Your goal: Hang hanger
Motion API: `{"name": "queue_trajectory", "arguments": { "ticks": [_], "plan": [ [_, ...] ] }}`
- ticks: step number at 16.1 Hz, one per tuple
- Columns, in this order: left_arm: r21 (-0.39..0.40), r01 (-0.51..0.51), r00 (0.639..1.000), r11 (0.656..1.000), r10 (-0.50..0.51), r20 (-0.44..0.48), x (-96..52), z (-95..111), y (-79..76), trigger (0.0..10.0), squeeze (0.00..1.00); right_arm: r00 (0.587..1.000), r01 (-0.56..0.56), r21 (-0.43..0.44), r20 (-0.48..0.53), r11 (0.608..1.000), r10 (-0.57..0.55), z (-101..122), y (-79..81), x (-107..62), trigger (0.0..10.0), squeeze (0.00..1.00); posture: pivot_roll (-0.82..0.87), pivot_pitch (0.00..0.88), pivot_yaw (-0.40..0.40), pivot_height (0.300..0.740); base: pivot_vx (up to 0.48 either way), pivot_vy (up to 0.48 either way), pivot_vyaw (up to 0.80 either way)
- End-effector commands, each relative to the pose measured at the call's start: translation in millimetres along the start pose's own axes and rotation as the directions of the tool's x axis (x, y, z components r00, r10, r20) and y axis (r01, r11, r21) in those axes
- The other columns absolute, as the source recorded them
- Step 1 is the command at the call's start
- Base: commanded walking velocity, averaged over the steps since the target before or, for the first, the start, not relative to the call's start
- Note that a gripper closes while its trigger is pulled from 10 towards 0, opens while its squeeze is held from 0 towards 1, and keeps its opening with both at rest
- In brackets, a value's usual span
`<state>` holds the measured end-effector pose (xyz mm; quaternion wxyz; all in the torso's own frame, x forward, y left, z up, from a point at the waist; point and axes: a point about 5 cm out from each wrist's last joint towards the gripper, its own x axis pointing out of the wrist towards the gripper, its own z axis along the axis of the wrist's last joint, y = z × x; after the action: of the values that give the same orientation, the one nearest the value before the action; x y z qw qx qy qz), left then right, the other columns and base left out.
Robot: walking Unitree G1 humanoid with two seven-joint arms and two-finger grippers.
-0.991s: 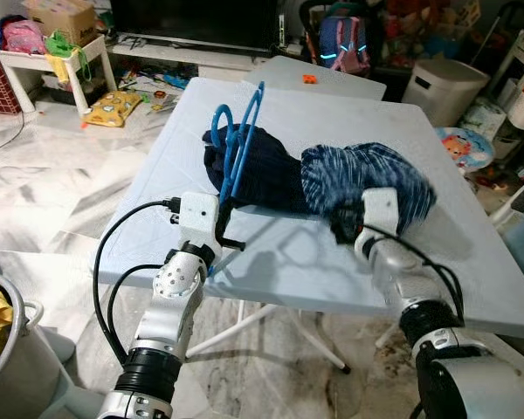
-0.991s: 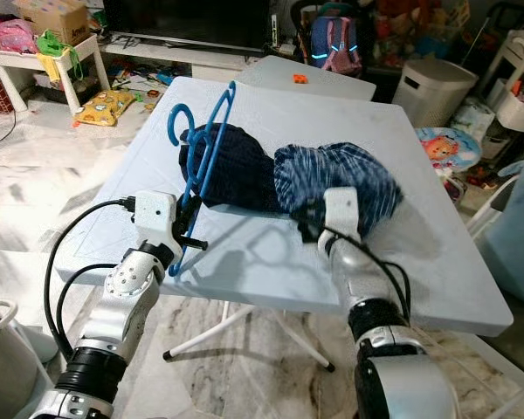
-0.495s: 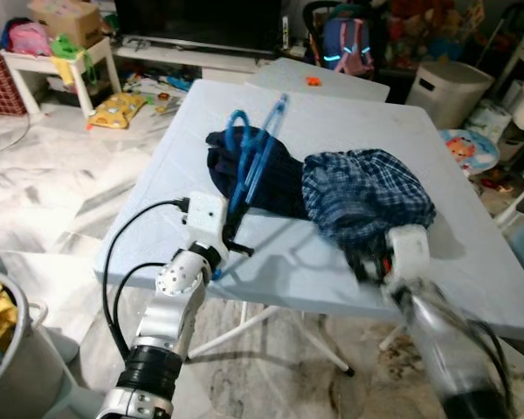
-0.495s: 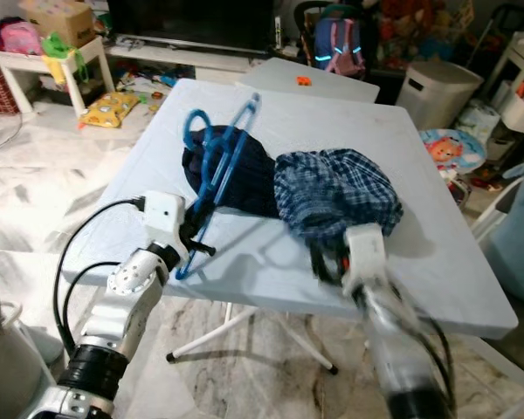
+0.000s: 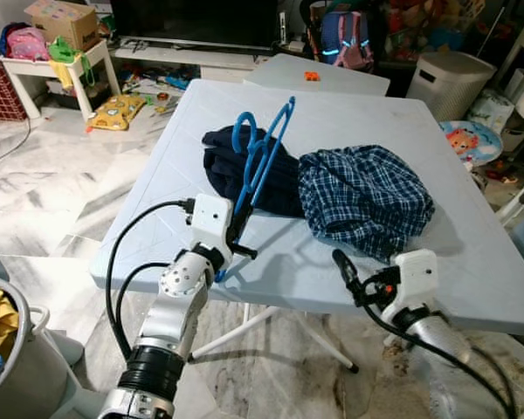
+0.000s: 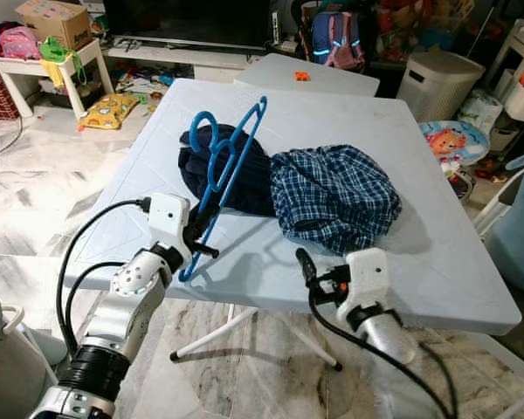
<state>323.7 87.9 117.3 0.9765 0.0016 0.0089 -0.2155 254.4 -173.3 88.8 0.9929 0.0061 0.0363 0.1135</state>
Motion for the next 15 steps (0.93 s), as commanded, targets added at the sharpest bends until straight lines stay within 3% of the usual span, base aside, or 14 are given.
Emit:
{"name": "queue_trajectory", "arguments": {
  "ticks": [1, 2, 3, 8, 10, 15],
  "plan": [
    [0.005, -0.008, 0.997, 1.0, 0.008, -0.083, -3.0, -17, -0.7, 10.0, 0.0, 0.998, 0.054, 0.015, 0.034, 0.998, -0.054, 7, -4.7, -2.0, 10.0, 0.0, 0.08, 0.0, -0.051, 0.74, 0.0, 0.0, 0.0],
    [0.008, -0.011, 0.996, 1.0, 0.011, -0.086, -3.3, -17, -0.2, 10.0, 0.0, 0.997, 0.065, 0.025, 0.041, 0.998, -0.066, 7, -3.8, -2.0, 10.0, 0.0, 0.08, 0.0, -0.049, 0.74, 0.0, 0.0, 0.0],
    [0.027, -0.003, 0.996, 1.0, 0.005, -0.094, -3.7, -18, 1.0, 10.0, 0.0, 0.984, 0.155, 0.06, 0.08, 0.986, -0.159, 14, -5.8, -0.8, 10.0, 0.0, 0.08, 0.0, -0.049, 0.74, -0.244, 0.0, 0.0],
    [0.033, 0.0, 0.995, 0.999, 0.003, -0.095, -3.7, -19, 1.1, 10.0, 0.0, 0.98, 0.175, 0.067, 0.085, 0.982, -0.18, 15, -7.1, -0.6, 10.0, 0.0, 0.08, 0.0, -0.048, 0.74, -0.244, 0.0, 0.0],
    [0.053, 0.016, 0.996, 0.998, -0.011, -0.089, -2.6, -17, -1.4, 10.0, 0.0, 0.974, 0.207, 0.045, 0.082, 0.977, -0.21, 17, -16.7, 0.8, 10.0, 0.0, 0.08, 0.0, -0.046, 0.74, -0.255, 0.0, 0.0],
    [0.103, 0.018, 1.0, 0.995, -0.015, -0.025, 3.1, -1, 0.7, 10.0, 0.0, 0.974, 0.209, 0.044, 0.079, 0.977, -0.212, 16, -11.1, 4.9, 10.0, 0.0, 0.09, 0.0, -0.045, 0.74, -0.248, 0.0, 0.0]
  ]
}}
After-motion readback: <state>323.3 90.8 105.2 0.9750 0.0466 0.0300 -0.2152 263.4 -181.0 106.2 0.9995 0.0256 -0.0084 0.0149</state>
